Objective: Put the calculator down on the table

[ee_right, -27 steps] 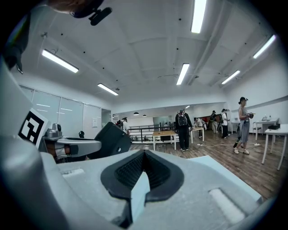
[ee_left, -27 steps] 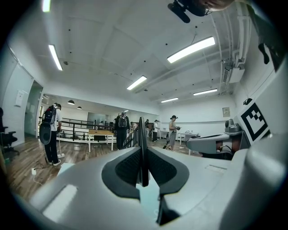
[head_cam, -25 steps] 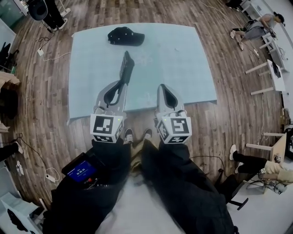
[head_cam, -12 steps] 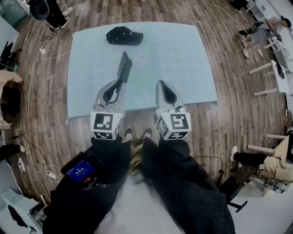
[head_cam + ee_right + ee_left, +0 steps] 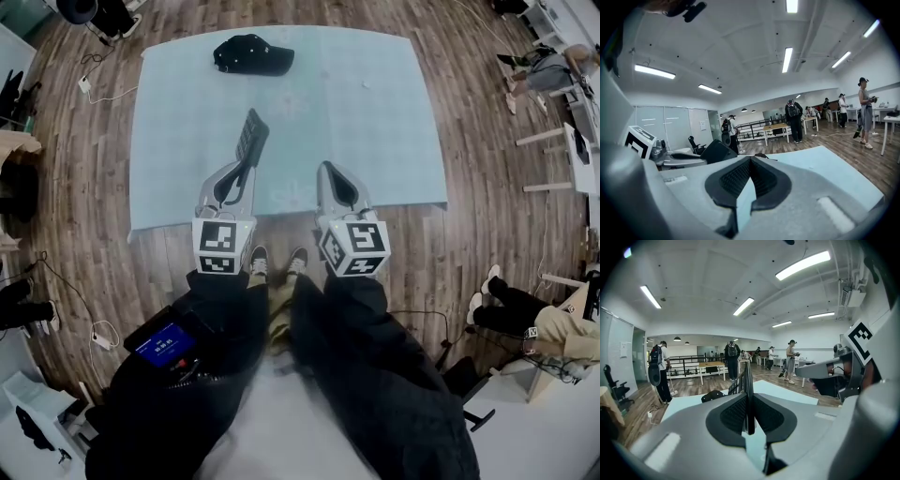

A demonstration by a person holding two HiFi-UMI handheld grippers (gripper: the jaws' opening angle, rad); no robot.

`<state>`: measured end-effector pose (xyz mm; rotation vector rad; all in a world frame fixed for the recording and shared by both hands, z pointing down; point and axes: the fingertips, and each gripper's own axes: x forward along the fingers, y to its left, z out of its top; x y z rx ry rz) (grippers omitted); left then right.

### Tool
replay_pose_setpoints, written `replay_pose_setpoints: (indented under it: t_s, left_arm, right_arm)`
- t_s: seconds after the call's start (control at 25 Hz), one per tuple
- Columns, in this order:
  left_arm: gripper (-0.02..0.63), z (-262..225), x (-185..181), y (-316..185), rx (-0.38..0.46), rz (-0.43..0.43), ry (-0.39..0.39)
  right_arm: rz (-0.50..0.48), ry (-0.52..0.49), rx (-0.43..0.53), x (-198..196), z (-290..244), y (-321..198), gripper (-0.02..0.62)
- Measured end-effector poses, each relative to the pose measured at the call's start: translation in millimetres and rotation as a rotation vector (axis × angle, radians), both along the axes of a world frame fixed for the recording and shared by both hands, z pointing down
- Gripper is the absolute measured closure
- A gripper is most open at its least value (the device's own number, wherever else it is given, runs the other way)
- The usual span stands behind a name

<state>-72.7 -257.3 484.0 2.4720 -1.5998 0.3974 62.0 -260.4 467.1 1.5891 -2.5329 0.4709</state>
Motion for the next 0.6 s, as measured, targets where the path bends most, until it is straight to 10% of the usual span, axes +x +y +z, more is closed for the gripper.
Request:
replay_pose_setpoints:
  t_s: [0.6]
  left_arm:
    - [0.561,89,-31,8,-0.179,-0.065,-0.141]
  right_arm:
    - [-0.049,0.075,-0.130,-22,58,-4,0.597]
